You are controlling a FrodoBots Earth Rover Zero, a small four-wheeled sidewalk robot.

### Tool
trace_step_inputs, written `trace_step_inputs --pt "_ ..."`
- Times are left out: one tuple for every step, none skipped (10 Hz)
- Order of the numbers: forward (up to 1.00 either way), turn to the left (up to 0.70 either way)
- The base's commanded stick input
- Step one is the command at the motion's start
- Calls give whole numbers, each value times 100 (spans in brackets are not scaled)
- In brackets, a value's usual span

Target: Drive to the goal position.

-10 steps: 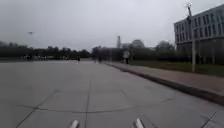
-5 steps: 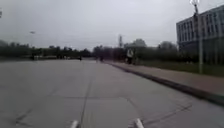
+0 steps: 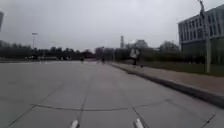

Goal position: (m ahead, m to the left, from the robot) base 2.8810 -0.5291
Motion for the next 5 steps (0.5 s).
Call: trace_step_inputs --pt "77 -3" --pt "77 -3" --pt "77 -3" --pt "77 -3" --pt "77 -3"
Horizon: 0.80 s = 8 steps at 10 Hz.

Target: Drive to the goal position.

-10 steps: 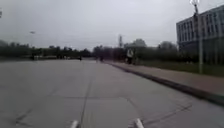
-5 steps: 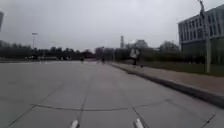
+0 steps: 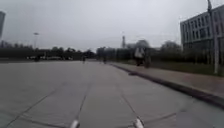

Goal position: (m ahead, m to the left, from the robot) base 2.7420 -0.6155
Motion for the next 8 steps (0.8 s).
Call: trace_step_inputs --pt "77 -3" --pt "77 -3" --pt "77 -3" --pt "77 -3" --pt "77 -3" --pt "77 -3" --pt "77 -3" --pt "77 -3"
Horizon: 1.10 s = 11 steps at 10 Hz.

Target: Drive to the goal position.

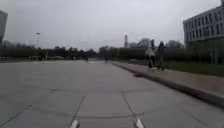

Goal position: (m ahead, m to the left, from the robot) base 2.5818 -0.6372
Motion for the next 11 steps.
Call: trace_step_inputs --pt "77 -3" --pt "77 -3" --pt "77 -3" --pt "77 -3" --pt "77 -3" --pt "77 -3" --pt "77 -4" --pt "77 -21" --pt "77 -38" --pt "77 -38" --pt "77 -38"
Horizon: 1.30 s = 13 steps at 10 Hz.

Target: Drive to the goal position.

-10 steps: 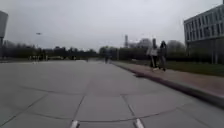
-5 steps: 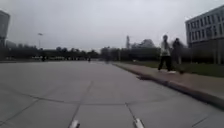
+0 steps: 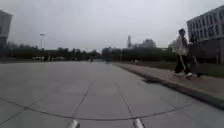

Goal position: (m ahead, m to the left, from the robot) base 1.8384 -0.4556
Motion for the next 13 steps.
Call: trace_step_inputs --pt "77 -15" --pt "77 -4" --pt "77 -4" --pt "77 -4" --pt "77 -4" --pt "77 -4" --pt "77 -4" --pt "77 -4" --pt "77 -4" --pt "77 -4" --pt "77 -4" --pt "77 -4" --pt "77 -4"
